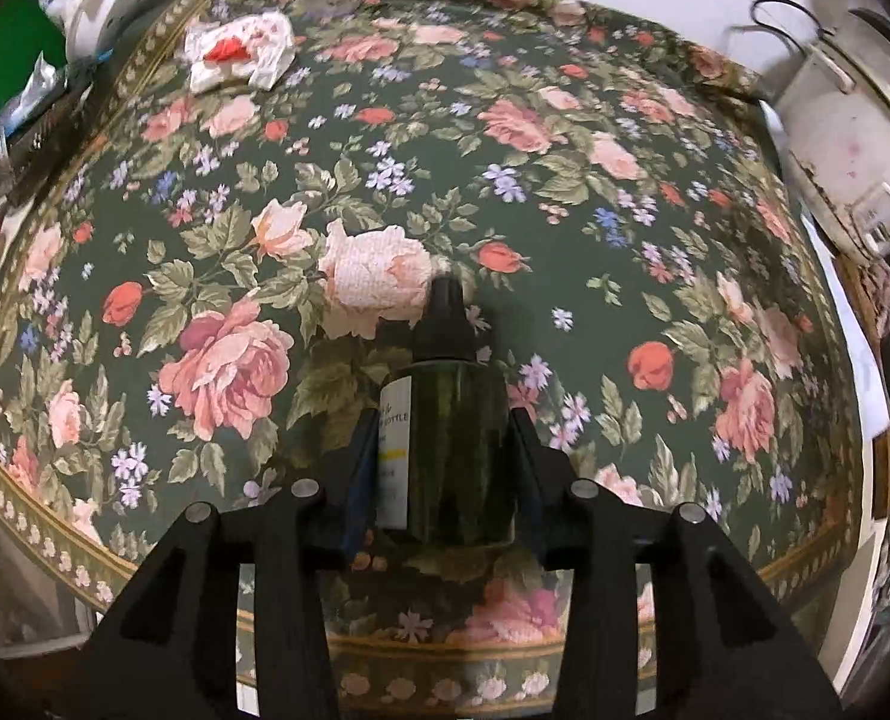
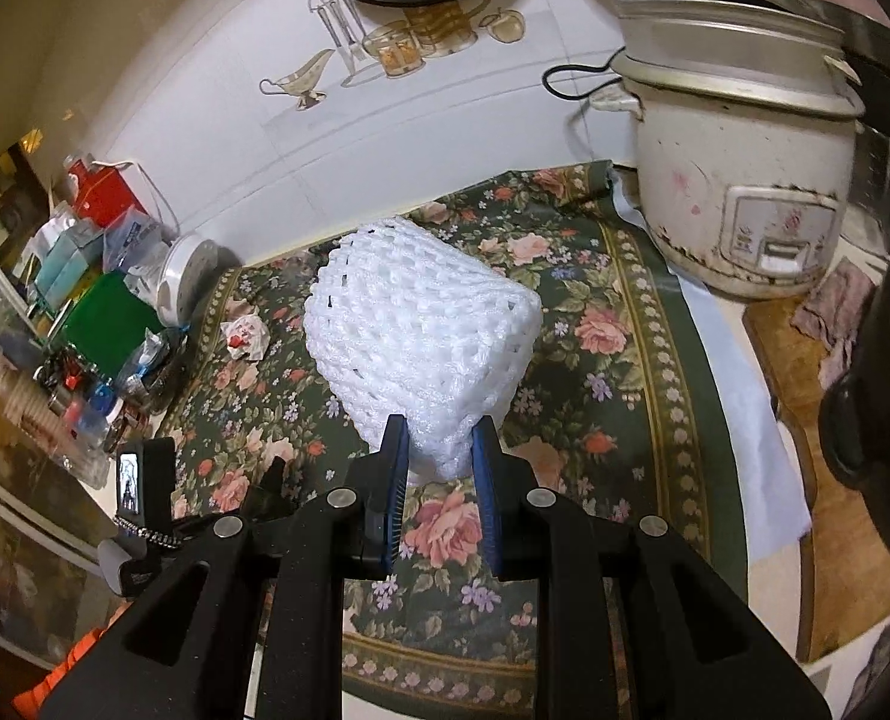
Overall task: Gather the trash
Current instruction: 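Carry the spray bottle and foam net down over the white bucket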
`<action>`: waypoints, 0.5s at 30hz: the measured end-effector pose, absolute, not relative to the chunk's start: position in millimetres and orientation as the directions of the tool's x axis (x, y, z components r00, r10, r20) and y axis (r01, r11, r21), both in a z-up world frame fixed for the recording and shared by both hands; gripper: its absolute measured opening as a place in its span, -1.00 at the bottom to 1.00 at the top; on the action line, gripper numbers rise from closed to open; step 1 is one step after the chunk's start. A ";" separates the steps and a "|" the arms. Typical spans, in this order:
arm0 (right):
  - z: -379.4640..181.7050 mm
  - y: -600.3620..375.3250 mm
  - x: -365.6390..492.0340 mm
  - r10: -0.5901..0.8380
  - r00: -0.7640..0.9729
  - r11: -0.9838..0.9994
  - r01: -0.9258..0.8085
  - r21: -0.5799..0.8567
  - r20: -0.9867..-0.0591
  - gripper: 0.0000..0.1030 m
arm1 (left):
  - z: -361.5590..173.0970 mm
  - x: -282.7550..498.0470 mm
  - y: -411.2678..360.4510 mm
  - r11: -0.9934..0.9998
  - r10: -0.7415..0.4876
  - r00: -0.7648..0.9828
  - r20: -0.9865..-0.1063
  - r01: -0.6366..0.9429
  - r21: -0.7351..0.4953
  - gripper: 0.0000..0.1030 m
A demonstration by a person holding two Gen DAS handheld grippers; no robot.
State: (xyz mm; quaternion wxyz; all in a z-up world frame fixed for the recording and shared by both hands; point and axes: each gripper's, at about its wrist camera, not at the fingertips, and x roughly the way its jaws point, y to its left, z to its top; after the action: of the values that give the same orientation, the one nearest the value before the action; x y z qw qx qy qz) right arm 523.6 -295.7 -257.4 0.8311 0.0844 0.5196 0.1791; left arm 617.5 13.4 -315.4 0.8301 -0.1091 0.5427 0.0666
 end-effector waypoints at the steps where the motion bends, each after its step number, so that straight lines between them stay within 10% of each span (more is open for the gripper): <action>1: -256.5 -294.6 521.2 0.383 0.397 0.923 -0.208 0.324 -0.834 -0.63 | -310.7 613.5 11.8 0.972 -0.004 0.413 -0.911 -0.213 -0.101 -0.21; 15: -220.2 -223.8 418.3 0.341 0.451 0.940 -0.188 0.286 -0.825 -0.63 | -202.6 495.2 27.0 0.992 -0.107 0.601 -0.792 0.007 -0.128 -0.21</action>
State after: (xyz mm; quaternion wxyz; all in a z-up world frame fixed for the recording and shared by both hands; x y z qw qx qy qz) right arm 418.3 -223.8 -220.2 0.8482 0.0764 0.5003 0.1561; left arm 495.2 27.0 -202.6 0.8930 -0.0558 0.4455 -0.0320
